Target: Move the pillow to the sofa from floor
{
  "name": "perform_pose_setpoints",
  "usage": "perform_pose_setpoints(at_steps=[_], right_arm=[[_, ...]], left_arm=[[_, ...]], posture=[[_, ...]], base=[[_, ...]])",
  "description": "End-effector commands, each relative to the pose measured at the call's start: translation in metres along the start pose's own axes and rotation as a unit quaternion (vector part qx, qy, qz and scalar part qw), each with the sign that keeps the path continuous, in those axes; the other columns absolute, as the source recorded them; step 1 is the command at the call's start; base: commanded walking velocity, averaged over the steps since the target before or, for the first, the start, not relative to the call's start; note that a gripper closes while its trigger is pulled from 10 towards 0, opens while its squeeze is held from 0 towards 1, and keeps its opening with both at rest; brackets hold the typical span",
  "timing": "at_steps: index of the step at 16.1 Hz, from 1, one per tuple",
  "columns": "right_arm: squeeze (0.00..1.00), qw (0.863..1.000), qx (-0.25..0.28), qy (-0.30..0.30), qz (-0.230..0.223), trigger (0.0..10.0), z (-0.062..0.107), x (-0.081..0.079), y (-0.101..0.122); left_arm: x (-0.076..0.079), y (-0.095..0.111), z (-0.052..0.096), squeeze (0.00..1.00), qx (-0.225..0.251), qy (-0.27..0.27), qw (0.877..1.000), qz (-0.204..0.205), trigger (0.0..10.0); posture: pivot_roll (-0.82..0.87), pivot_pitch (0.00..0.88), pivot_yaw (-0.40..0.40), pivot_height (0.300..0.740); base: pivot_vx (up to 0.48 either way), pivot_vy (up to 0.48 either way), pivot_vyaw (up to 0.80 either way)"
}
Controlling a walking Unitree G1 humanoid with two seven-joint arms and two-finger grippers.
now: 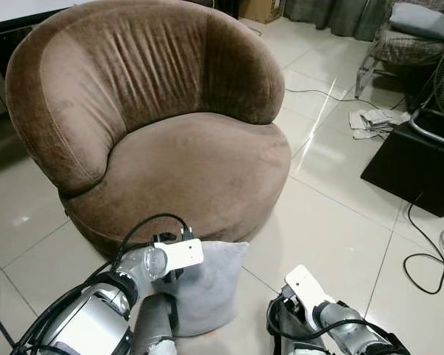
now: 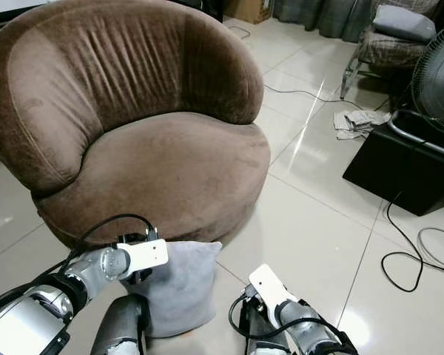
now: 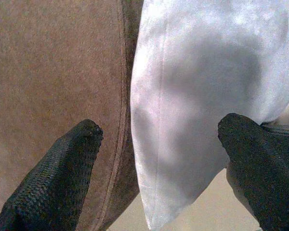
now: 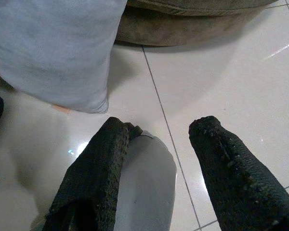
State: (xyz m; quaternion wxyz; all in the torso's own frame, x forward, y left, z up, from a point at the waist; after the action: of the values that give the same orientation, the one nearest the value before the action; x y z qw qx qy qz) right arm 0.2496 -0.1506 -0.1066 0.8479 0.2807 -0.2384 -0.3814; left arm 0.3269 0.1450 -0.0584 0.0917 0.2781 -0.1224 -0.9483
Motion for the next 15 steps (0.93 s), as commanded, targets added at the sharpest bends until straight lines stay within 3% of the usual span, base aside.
perform_pose_setpoints(at_steps=[1,6,15], right_arm=[[0.00,1.000,-0.009,0.005,0.009,10.0,0.002,-0.002,-0.007],[0.00,0.999,-0.022,0.016,0.019,10.0,0.009,-0.003,-0.022],[0.00,1.000,-0.011,0.021,0.020,10.0,0.030,0.005,-0.048]], left_arm=[[0.006,0.002,-0.002,0.00,-0.004,-0.007,1.000,-0.018,10.0],[0.014,0.010,-0.004,0.00,0.003,-0.021,0.999,-0.042,10.0],[0.030,0.032,-0.008,0.00,0.030,-0.038,0.998,-0.047,10.0]], posture=[[0.00,0.011,-0.092,0.598],[-0.04,0.093,-0.111,0.598],[-0.13,0.201,-0.156,0.598]], base=[[0.000,0.000,0.00],[0.000,0.000,0.00],[0.000,0.000,0.00]])
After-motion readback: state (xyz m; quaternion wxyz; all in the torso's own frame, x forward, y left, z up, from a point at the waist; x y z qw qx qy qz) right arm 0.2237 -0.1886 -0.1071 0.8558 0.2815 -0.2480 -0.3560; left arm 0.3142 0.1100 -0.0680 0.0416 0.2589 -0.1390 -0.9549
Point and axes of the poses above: a point about 5 cm out from each wrist's last joint towards the gripper, its own z axis pointing back from the gripper into the wrist, its own y axis along the axis of the wrist's last joint, x = y × z, the point moved 6 cm from there along -z, pointing out of the wrist towards the gripper, and after that the axes turned 2 degrees about z, right-handed, at the moved point
